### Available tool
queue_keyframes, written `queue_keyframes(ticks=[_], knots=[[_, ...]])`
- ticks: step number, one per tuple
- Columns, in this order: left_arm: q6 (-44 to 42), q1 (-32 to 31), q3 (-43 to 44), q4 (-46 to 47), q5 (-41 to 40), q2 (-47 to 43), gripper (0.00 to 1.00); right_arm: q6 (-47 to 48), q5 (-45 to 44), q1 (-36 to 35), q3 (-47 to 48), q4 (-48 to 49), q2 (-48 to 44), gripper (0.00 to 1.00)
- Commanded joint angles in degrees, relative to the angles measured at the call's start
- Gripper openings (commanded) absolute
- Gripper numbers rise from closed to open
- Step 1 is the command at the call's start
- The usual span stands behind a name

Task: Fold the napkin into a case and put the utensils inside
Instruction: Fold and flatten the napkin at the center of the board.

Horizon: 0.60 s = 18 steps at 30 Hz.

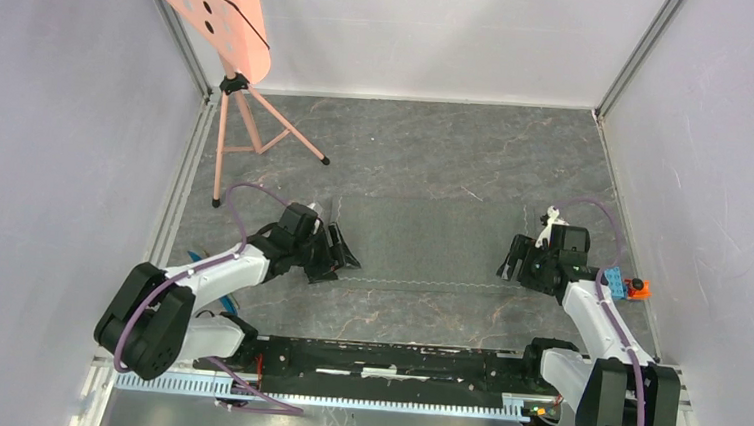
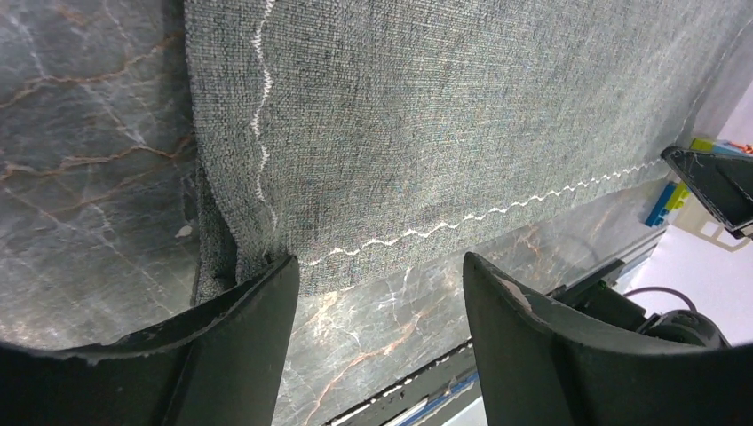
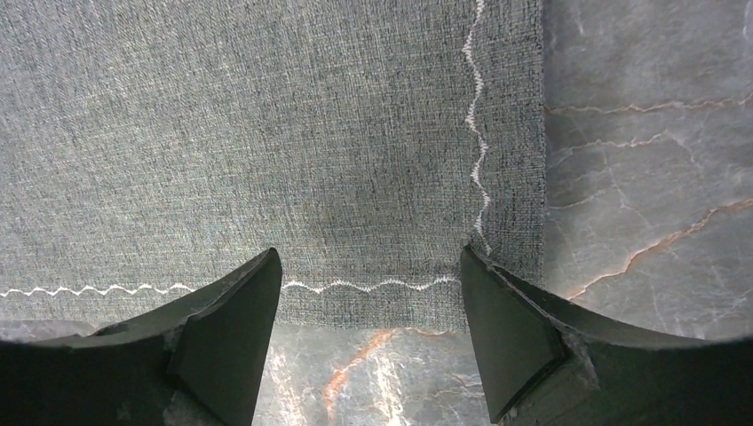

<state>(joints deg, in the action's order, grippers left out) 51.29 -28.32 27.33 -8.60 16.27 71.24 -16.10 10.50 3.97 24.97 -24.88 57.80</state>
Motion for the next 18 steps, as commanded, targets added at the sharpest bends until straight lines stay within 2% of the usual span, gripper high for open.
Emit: queue_keyframes(ticks=[1, 4, 7, 9, 15, 18], knots=[[-1.8, 0.5, 0.0, -4.9, -9.0, -1.9, 0.76, 0.5, -3.2, -0.3, 0.4, 2.1, -0.3, 0.79], [-3.8, 0.4, 1.9, -8.8, -9.0, -7.6, 0.77, 1.9, -3.6, -1.0, 2.2, 1.0, -2.7, 0.8], [-4.2, 0.5, 4.0, -10.2, -5.3, -12.0, 0.77, 2.9, 0.5, -1.6, 3.0, 0.3, -2.9, 0.81], [-3.9, 0.5, 5.5, -11.9, -6.1, -13.1, 0.78, 3.0, 2.5, -1.7, 2.8, 0.7, -2.2, 0.8], [-4.8, 0.5, 7.5, -14.7, -9.9, -7.4, 0.84, 3.0, 3.8, -1.7, 3.1, 1.9, -0.6, 0.8], [-5.3, 0.5, 6.5, -11.6, -8.7, -4.5, 0.86, 3.1, 3.8, -1.7, 3.2, 2.4, -0.7, 0.8]])
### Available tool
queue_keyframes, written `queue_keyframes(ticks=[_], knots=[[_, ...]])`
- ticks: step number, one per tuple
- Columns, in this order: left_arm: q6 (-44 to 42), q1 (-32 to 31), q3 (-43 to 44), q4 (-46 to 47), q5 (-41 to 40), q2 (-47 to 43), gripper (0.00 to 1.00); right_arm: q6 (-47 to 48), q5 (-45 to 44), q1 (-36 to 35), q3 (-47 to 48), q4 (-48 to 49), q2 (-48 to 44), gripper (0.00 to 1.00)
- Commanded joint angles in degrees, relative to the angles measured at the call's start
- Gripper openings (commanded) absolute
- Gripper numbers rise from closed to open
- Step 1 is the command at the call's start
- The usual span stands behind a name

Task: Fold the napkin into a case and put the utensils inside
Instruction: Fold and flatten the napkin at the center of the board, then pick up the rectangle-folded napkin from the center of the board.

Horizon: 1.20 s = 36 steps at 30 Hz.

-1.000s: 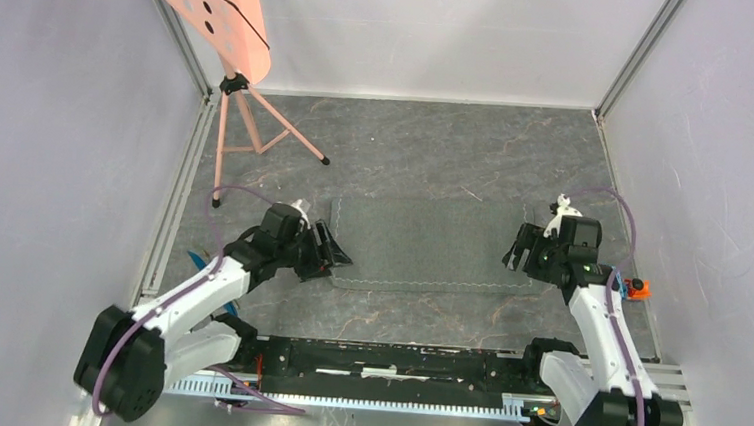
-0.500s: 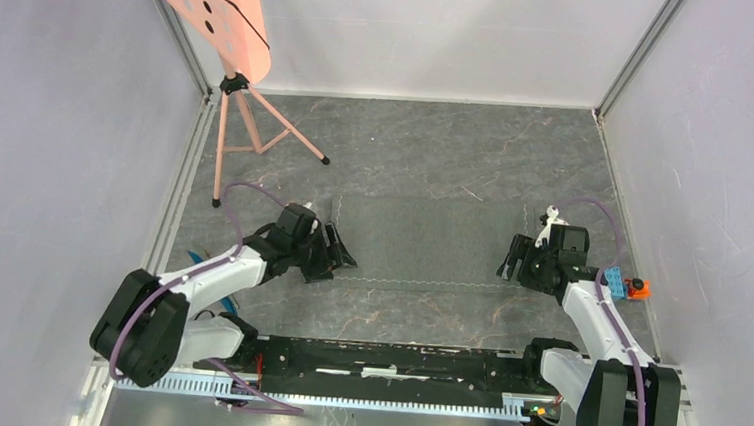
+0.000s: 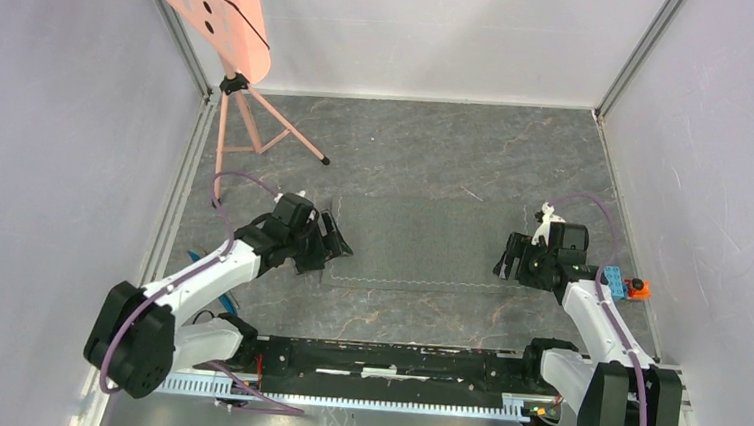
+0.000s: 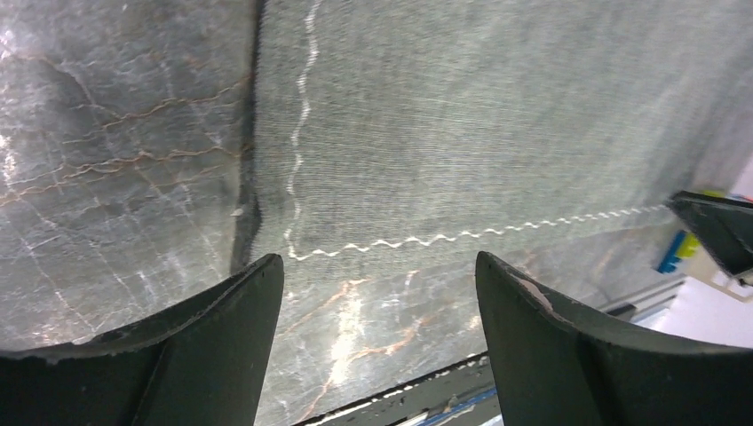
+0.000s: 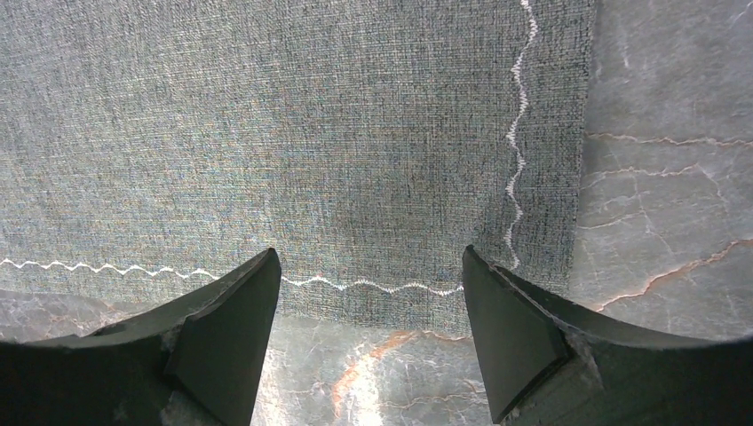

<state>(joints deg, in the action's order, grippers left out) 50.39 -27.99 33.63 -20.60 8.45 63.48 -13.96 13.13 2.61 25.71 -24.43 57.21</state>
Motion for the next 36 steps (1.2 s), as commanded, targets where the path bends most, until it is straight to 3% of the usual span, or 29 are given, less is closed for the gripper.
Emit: queue_keyframes(ticks=[1, 5, 9, 12, 15, 20, 24, 32, 36], knots=[[-4.7, 0.2, -0.6, 3.1, 0.9, 4.0, 0.85, 0.9, 1.2, -0.3, 2.4, 2.2, 0.0, 0.8], [-4.0, 0.0, -2.9, 7.6, 1.1, 5.4, 0.86, -0.1, -0.7, -0.3, 0.9, 4.3, 0.9, 0.8], [-5.6, -0.1, -0.1, 0.0, -6.5, 6.5, 0.88, -1.2, -6.5, -0.3, -0.3, 5.4, 2.0, 0.8], [-6.6, -0.1, 0.5, -0.1, -9.8, -1.2, 0.91, -0.7, -4.0, -0.3, 2.0, 7.5, 0.9, 0.83], [-5.1, 0.4, 1.2, 7.2, -6.6, -4.2, 0.98, -2.6, 2.3, -0.3, 6.2, 11.8, 4.6, 0.91], [0.2, 1.1, 8.4, 18.6, 1.3, 10.1, 1.0, -7.5, 8.4, -0.3, 14.8, 20.2, 17.9, 0.91], [0.5, 2.5, 13.9, 24.0, 0.5, 21.3, 1.0, -9.4, 11.6, -0.2, 19.5, 25.4, 25.6, 0.91], [-0.2, 7.1, 18.3, 27.7, -6.9, 34.8, 1.0, -4.1, 5.9, 1.8, 22.2, 28.0, 37.1, 0.9], [-0.6, 8.0, 19.1, 26.5, -7.6, 38.4, 1.0, 1.3, 0.9, 1.6, 24.3, 24.6, 41.5, 0.89]])
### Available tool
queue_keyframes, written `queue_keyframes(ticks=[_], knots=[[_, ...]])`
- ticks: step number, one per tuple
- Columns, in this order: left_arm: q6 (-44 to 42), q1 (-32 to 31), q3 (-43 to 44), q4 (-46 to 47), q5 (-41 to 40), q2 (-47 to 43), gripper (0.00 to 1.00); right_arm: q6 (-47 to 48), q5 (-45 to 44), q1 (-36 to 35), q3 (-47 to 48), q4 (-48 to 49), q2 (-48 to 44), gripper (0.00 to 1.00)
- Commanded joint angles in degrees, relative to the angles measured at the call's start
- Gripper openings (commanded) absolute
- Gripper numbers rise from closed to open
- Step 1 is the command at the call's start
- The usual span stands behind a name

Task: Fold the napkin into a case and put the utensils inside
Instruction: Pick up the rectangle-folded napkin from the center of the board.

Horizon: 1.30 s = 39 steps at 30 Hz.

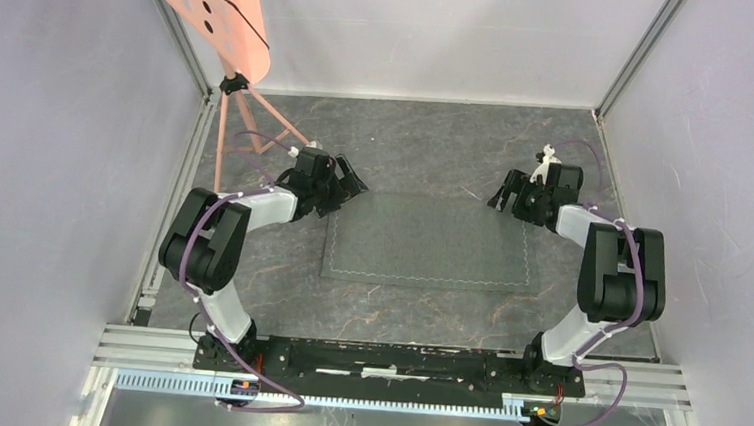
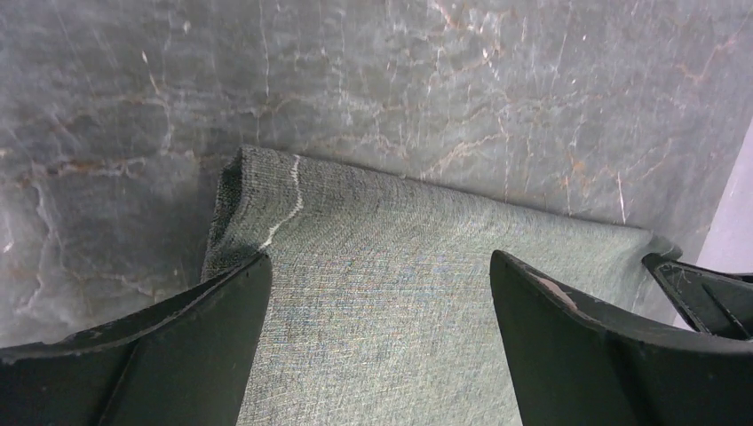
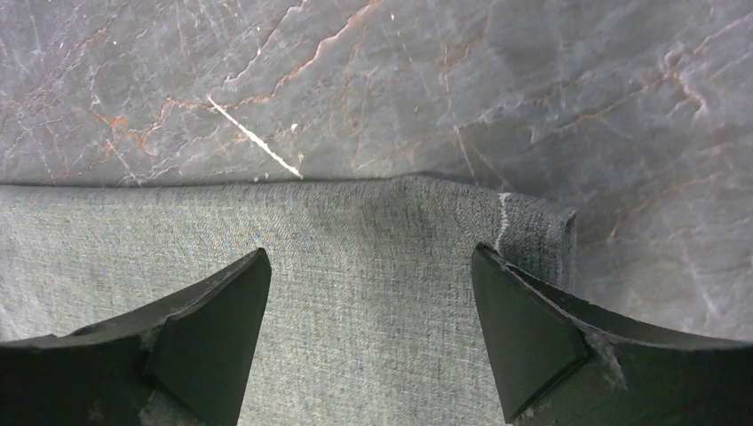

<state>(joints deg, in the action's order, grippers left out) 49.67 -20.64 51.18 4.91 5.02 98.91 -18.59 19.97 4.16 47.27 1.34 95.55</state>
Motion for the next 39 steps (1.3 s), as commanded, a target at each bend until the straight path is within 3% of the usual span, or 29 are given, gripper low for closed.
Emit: queue_keyframes(ticks=[1, 5, 10, 16, 20, 24, 31, 35, 39], knots=[[-0.5, 0.6, 1.2, 0.1, -4.8, 2.4, 1.0, 6.7, -6.5, -0.1, 2.8, -2.9, 2.7, 0.89], [-2.4, 0.5, -0.7, -3.0, -8.5, -3.3, 1.0, 8.1, -7.9, -1.7, 4.6, -7.0, -2.1, 0.9], [-2.0, -0.1, 1.3, -3.2, -0.7, -7.3, 1.0, 4.2, 0.8, -2.1, 6.1, -5.1, -4.9, 0.91], [0.5, -0.1, 4.9, 1.5, 3.5, 0.0, 1.0, 4.1, 0.2, -1.5, 8.2, -3.2, 1.9, 0.9], [0.6, 0.2, 7.4, 0.1, 0.6, 6.3, 1.0, 5.3, -2.8, -0.7, 7.9, -2.9, 5.0, 0.9], [0.7, 0.8, 6.0, -3.6, -7.5, 6.1, 1.0, 9.1, -8.4, -1.2, 8.5, -5.3, 5.7, 0.9], [-2.7, 3.1, 3.7, -13.3, -14.3, -1.8, 1.0, 10.5, -10.6, -6.9, 11.6, -12.3, 2.3, 0.9], [-4.5, 3.0, 3.5, -17.9, -12.0, -9.6, 1.0, 12.0, -13.3, -9.9, 12.9, -19.8, -4.3, 0.91], [-5.3, 2.8, 0.5, -19.1, -5.3, -18.0, 1.0, 13.8, -14.9, -9.1, 16.0, -33.6, -6.0, 0.93]])
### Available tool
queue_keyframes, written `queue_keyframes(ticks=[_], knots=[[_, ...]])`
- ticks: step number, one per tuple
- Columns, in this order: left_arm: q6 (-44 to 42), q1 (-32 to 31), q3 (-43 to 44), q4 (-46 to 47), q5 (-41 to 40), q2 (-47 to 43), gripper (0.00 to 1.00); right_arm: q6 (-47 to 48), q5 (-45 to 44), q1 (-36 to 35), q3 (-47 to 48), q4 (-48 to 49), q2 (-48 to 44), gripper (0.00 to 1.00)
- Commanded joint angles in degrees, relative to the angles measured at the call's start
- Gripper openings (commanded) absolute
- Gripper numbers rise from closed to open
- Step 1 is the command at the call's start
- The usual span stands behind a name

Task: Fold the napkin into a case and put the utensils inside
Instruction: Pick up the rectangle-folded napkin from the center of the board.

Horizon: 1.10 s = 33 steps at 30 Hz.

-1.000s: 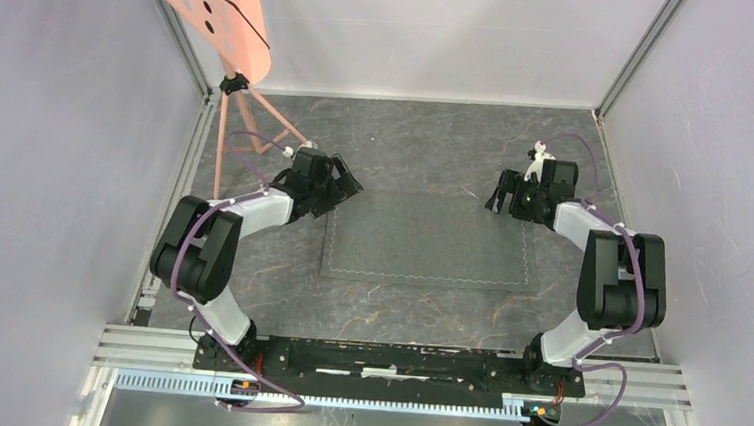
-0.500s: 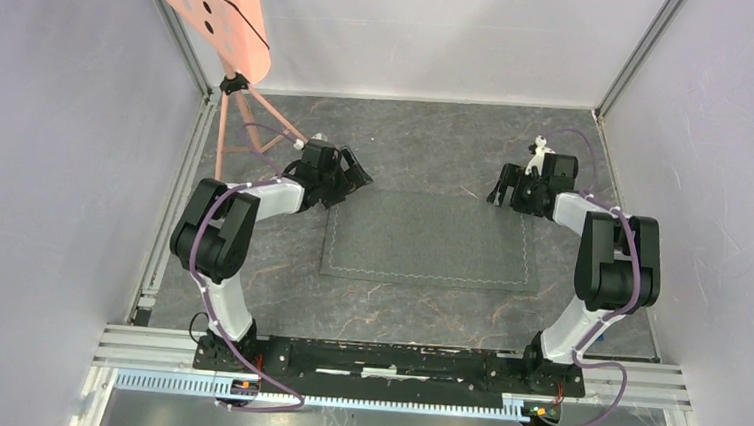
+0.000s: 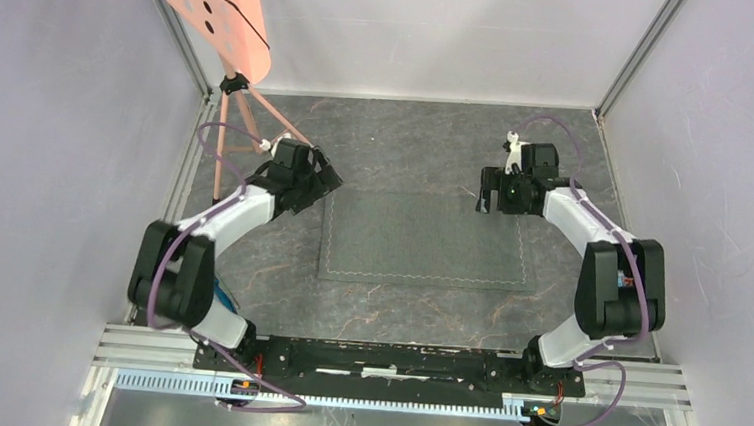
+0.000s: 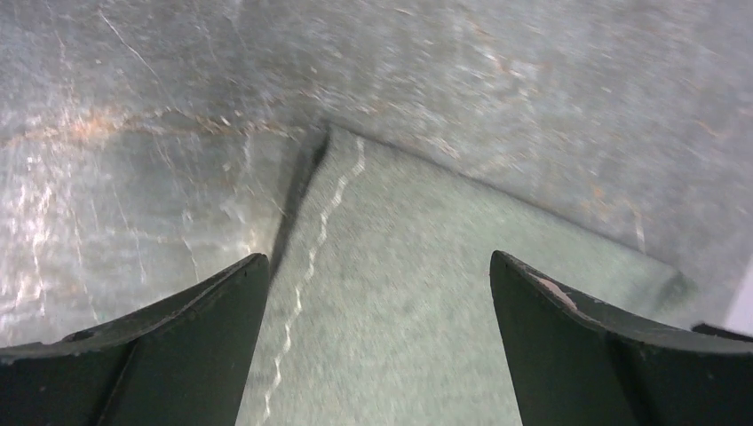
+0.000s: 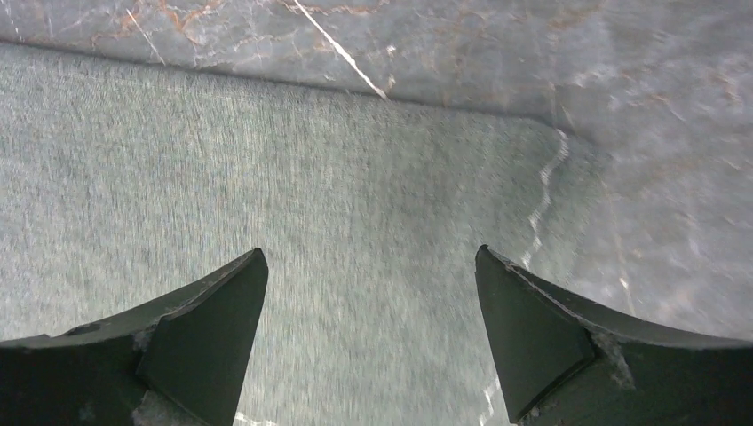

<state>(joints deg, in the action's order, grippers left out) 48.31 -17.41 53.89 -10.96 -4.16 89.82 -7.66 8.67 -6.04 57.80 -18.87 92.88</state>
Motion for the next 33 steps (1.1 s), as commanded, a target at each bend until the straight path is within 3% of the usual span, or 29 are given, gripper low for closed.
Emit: queue_keyframes(ticks=[1, 6, 10, 13, 22, 33], knots=[[-4.2, -0.6, -3.1, -3.3, 7.1, -10.8, 1.0, 3.2, -3.8, 2.0, 5.7, -16.3, -3.3, 0.93], [-5.8, -1.6, -7.8, -2.0, 21.7, -17.5, 1.0, 3.8, -2.0, 9.0, 2.1, -17.7, -4.6, 0.93], [-7.4, -2.7, -9.4, -3.4, 30.5, -22.4, 1.0, 6.4, 0.8, 10.8, 4.4, -21.1, -0.8, 0.84], [-8.0, -3.5, -10.5, -4.6, 35.0, -27.1, 1.0, 8.6, -2.0, 11.6, 6.7, -24.3, 1.6, 0.79], [-11.5, -4.4, -12.3, -10.9, 39.7, -37.2, 1.0, 9.7, 1.4, 12.6, 6.6, -23.4, 5.6, 0.65], [-12.1, -4.4, -11.9, -11.2, 41.4, -37.5, 1.0, 5.9, -3.9, 9.4, 3.0, -18.1, 6.4, 0.65]])
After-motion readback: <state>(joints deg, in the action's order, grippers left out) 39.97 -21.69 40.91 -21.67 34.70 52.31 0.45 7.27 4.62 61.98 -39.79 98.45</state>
